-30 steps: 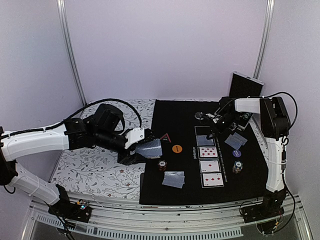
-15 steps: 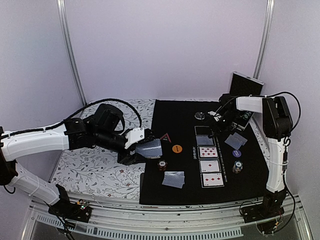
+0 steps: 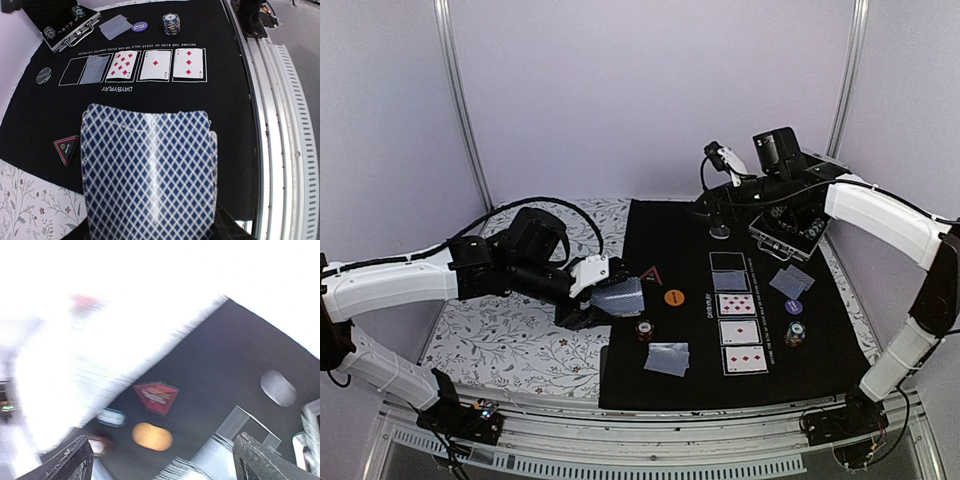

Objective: Distribute texas hold em gaming equipment
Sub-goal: Place the poker card in the community card area, then pick up the poker card from the face-down deck piles.

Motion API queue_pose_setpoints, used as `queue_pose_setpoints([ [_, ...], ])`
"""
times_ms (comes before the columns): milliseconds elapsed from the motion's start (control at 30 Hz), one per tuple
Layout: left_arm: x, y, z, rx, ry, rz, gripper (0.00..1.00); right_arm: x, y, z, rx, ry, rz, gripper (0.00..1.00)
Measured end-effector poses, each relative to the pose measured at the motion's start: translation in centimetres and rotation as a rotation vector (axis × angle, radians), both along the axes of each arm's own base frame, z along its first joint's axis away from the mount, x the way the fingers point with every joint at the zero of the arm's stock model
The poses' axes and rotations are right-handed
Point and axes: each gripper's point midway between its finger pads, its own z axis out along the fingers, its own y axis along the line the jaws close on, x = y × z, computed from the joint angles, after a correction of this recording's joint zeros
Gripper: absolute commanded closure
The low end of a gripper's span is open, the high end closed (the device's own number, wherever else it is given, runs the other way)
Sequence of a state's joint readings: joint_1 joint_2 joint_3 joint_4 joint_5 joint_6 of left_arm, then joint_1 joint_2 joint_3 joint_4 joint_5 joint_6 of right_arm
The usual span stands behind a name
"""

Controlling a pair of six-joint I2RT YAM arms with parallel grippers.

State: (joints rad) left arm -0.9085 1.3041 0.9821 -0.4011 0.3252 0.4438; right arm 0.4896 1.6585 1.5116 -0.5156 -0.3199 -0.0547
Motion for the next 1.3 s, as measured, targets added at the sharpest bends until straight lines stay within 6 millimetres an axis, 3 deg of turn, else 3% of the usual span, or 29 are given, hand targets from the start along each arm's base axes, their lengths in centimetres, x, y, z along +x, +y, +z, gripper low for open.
queue_pose_setpoints([
  [33, 0.0, 0.0, 0.0, 0.000, 0.000, 0.000, 0.45, -1.4, 1.7, 0.8, 0.028, -0.011, 0.044, 0.01],
  [67, 0.0, 0.0, 0.0, 0.000, 0.000, 0.001, 0.45, -4.0, 4.5, 2.8, 0.108, -0.045, 0.129, 0.01],
  [133, 0.0, 0.0, 0.0, 0.000, 0.002, 0.003, 0.44, -8.1, 8.2, 4.5, 0.213, -0.054, 0.252, 0.01],
  [233, 0.0, 0.0, 0.0, -0.001, 0.005, 0.004, 0.45, -12.7, 12.0, 3.9, 0.293, -0.002, 0.388, 0.01],
  [333, -0.1, 0.0, 0.1, -0.004, 0.005, 0.004, 0.45, -15.1, 13.6, 2.0, 0.318, 0.072, 0.447, 0.01],
  [600, -0.1, 0.0, 0.2, -0.007, 0.010, 0.006, 0.45, -17.2, 16.1, 0.0, 0.358, 0.141, 0.492, 0.00],
  [767, -0.1, 0.0, 0.2, -0.008, 0.013, 0.009, 0.45, -17.3, 17.2, -2.9, 0.331, 0.204, 0.485, 0.01],
  [1300, 0.0, 0.0, 0.1, -0.006, 0.015, 0.019, 0.46, -16.6, 15.8, -5.6, 0.242, 0.236, 0.382, 0.17],
])
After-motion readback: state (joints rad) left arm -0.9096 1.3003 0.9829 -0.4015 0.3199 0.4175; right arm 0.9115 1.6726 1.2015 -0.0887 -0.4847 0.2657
